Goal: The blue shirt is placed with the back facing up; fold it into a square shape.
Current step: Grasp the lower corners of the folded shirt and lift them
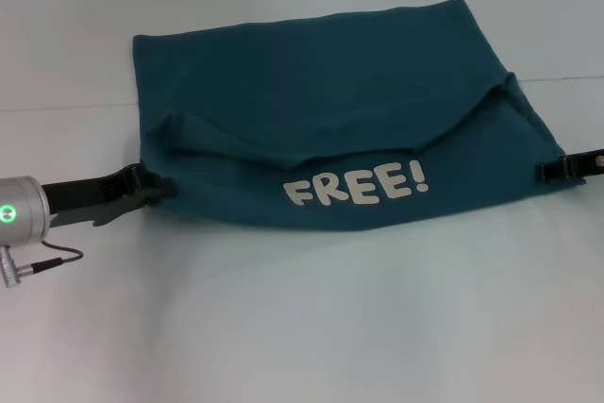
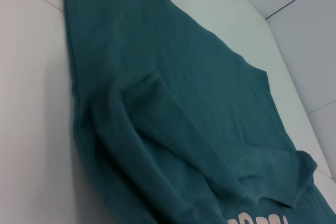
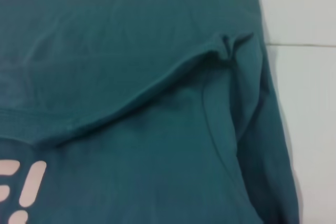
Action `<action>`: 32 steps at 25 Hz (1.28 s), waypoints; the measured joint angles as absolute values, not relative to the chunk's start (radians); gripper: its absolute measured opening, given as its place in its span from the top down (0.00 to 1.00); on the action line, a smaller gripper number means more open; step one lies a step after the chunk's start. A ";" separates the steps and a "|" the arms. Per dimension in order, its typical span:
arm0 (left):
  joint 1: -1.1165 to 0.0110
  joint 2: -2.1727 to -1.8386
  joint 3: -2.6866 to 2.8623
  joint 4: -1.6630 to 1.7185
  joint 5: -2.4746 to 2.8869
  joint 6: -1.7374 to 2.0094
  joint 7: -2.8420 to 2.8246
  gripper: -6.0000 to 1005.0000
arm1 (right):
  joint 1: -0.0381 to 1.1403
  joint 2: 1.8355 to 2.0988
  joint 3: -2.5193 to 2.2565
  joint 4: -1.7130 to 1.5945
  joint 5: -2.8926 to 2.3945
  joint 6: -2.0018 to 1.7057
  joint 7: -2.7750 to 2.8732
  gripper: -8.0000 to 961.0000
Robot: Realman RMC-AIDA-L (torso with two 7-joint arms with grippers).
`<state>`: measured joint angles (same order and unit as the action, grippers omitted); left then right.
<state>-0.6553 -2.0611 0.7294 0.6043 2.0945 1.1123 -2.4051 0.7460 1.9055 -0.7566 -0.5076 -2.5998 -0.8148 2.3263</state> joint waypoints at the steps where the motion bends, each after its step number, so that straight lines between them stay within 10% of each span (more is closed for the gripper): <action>1: -0.655 -2.061 0.730 0.604 2.094 1.112 -2.405 0.96 | 0.746 1.906 -0.760 -0.505 -2.600 -0.810 2.326 0.41; 7: -0.655 -2.063 0.730 0.604 2.094 1.112 -2.405 0.96 | 0.747 1.912 -0.760 -0.507 -2.599 -0.804 2.332 0.44; 23: -0.650 -2.064 0.727 0.605 2.101 1.122 -2.406 0.96 | 0.742 1.914 -0.744 -0.542 -2.583 -0.864 2.337 0.89; 32: -0.641 -2.028 0.721 0.689 2.223 1.332 -2.451 0.96 | 0.674 1.916 -0.673 -0.792 -2.571 -1.281 2.408 0.95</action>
<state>-0.6406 -2.0279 0.7211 0.6894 2.2228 1.3318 -2.4508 0.6736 1.9158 -0.6734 -0.7919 -2.5710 -1.2806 2.4075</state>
